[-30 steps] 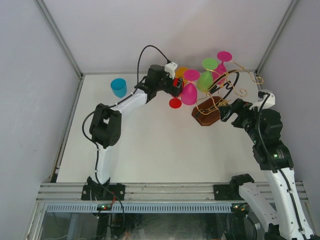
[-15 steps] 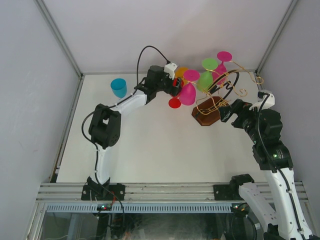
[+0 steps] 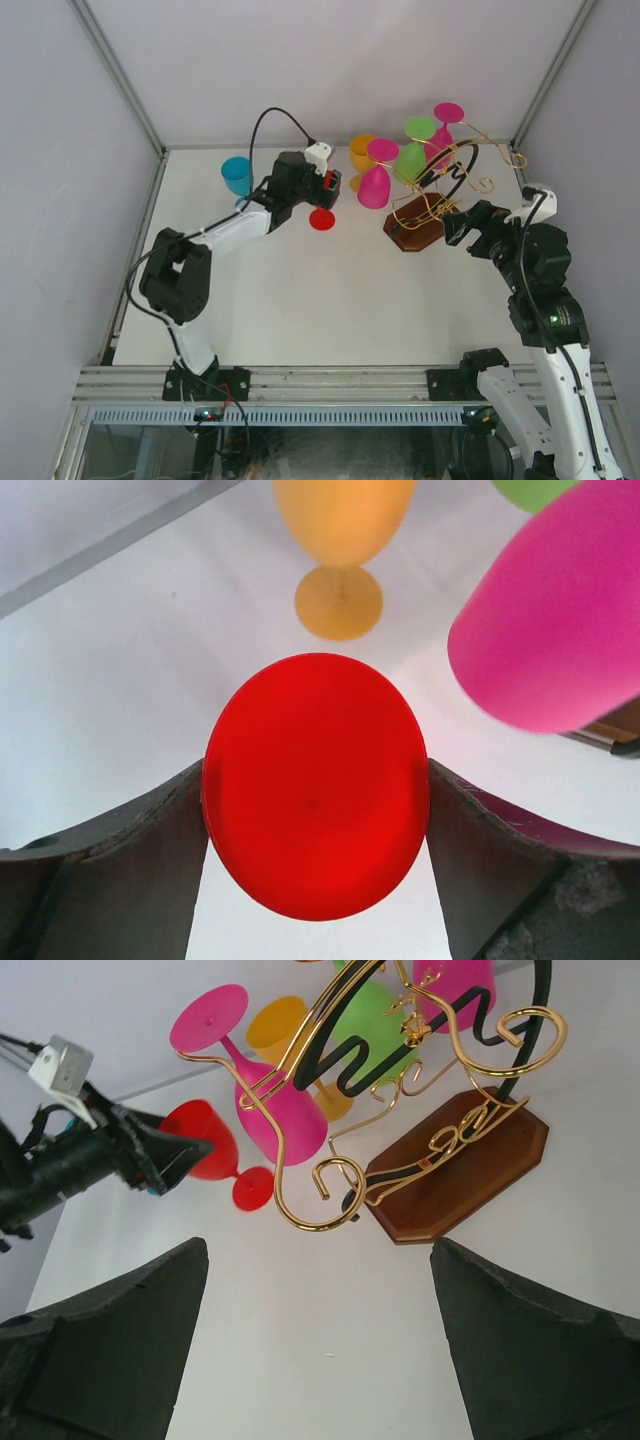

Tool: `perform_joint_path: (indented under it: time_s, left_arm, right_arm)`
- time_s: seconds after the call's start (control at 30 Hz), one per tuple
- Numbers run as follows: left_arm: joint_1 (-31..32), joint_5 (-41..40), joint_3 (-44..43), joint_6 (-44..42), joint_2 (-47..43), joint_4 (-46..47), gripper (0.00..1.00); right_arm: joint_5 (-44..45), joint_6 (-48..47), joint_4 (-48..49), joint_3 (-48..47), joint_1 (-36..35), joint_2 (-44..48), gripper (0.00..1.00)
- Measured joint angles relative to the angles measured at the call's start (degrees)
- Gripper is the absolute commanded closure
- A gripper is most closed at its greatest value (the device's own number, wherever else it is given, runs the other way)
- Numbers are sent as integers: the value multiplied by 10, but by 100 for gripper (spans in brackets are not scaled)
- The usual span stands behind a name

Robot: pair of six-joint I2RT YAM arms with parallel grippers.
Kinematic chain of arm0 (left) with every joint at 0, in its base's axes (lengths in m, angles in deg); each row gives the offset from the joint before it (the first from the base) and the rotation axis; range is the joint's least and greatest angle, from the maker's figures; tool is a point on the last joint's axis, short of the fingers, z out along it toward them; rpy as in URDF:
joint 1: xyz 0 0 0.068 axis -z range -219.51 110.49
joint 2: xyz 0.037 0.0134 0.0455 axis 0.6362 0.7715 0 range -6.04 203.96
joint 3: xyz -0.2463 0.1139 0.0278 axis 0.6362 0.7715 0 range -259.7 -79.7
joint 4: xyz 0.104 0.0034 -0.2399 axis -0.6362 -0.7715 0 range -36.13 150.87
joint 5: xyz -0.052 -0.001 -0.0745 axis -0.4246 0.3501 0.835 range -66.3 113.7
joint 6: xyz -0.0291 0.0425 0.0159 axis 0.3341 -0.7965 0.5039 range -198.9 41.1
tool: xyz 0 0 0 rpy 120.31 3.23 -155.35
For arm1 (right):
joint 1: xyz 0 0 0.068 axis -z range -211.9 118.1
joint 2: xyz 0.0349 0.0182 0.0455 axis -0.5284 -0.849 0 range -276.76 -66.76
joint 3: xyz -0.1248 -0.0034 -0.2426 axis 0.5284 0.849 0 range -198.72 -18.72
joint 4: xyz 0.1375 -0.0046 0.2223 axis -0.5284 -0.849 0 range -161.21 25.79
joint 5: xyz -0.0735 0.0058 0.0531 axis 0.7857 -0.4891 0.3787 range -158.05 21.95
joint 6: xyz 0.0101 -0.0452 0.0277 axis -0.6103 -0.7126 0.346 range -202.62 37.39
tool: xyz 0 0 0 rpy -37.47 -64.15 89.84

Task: Place the wine glass upside down on the wine glass rack
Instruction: Pick up the wine glass at the center of the board.

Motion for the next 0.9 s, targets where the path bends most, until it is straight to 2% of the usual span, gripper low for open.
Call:
perform_joint_path:
  time_s: [0.17,0.4,0.67,0.9]
  left_arm:
    - [0,-17,94,19,-87,10,19]
    - [13,-36,205,61,-254,22,19]
    - [90,-71,276,95,-433,21,19]
    - [117,-93,297,115,-538,-4,17]
  right_arm:
    - [5,-2,-8,0,6,6,1]
    - [-15,2,-29,0,19,7,0]
    - [-94,3,-38,5,25,15,0]
    - [-161,7,-43,42,25,34,2]
